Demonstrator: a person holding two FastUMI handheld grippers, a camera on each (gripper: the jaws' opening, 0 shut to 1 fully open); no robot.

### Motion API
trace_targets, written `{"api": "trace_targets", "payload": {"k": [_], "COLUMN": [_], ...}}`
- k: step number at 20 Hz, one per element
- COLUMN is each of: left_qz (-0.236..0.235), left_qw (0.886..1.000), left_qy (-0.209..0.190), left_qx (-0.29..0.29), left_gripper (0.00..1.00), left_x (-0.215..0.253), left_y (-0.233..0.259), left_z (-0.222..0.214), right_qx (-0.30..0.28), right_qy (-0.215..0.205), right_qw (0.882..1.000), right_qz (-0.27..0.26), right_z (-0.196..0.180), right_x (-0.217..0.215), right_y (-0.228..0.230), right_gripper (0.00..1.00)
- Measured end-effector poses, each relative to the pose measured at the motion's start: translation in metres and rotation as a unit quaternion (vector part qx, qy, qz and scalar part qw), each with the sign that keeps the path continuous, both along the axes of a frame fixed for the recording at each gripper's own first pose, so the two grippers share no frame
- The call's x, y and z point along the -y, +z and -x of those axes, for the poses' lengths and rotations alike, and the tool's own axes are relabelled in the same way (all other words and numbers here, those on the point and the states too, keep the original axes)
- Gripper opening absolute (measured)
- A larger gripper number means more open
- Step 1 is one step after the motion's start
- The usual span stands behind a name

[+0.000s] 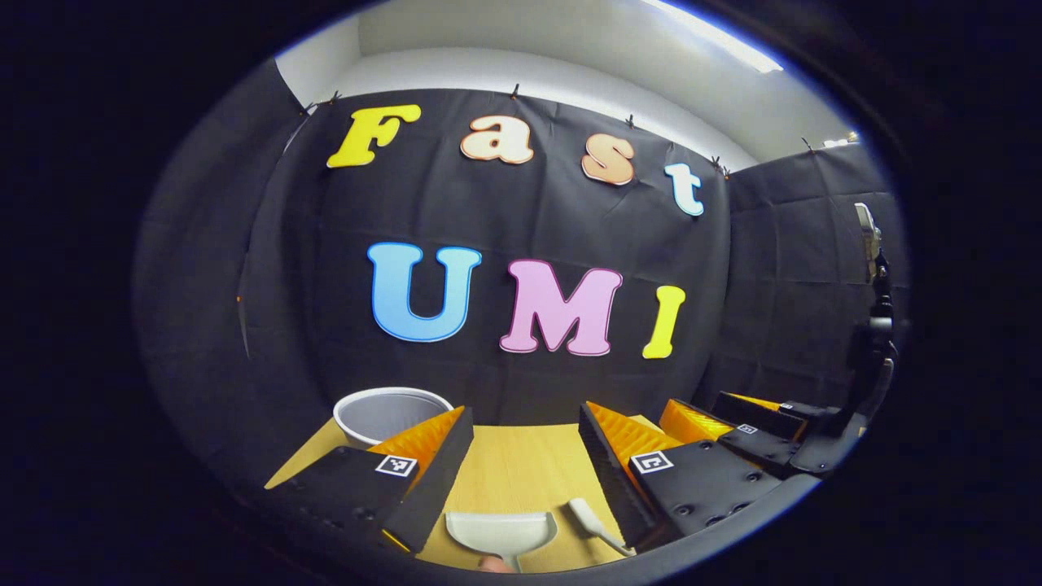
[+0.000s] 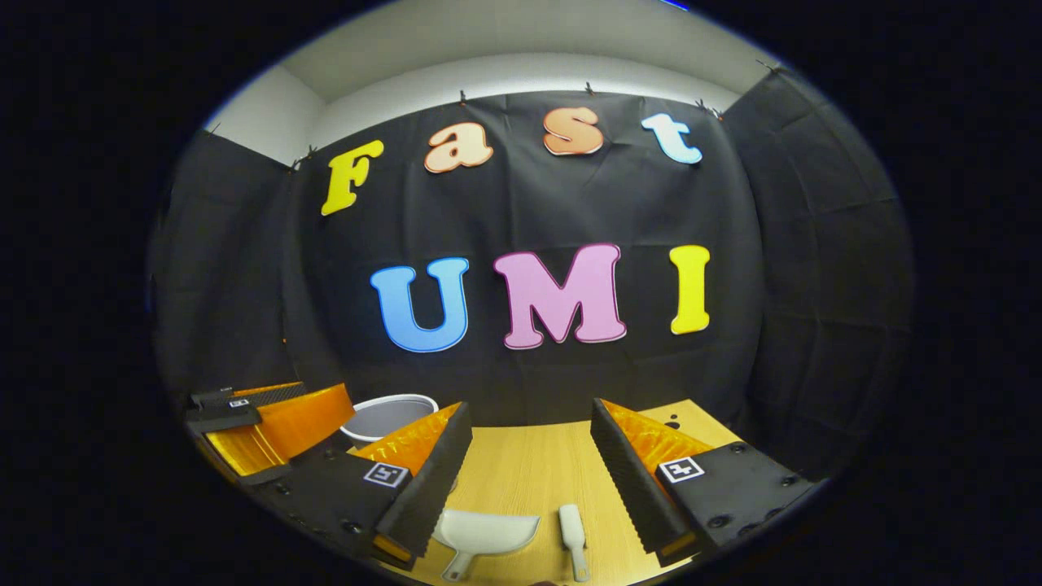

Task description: Pick up the small broom and dustpan from the desktop, sweep the trash into the dustpan with the broom, and then empty the trash into the garbage bin.

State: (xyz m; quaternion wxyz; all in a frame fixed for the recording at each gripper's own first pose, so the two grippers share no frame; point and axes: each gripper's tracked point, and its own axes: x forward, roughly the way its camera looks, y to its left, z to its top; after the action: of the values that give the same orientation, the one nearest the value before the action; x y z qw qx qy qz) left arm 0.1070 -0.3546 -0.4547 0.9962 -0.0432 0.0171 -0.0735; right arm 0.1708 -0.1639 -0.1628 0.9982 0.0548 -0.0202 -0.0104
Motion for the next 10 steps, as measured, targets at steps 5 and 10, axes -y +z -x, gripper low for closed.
{"api": "trace_targets", "payload": {"k": [5,10], "left_qz": [0.001,0.001], "left_qw": [1.000,1.000], "left_qy": [0.021,0.029], "left_qx": [0.010,0.007], "left_gripper": [0.77,0.77], "left_x": [-0.0017,-0.0022], "left_y": [-0.0020,-0.0011], "left_z": [0.0004,-0.0003], "right_qx": [0.005,0.010], "right_qy": [-0.001,-0.002], "right_qw": [1.000,1.000], "right_qz": [-0.011,0.002], "right_z": [0.0026,0.0047], "right_x": [-0.0052,-0.0035], "right_y": [0.0034,0.0050], "right_gripper": [0.95,0.95]}}
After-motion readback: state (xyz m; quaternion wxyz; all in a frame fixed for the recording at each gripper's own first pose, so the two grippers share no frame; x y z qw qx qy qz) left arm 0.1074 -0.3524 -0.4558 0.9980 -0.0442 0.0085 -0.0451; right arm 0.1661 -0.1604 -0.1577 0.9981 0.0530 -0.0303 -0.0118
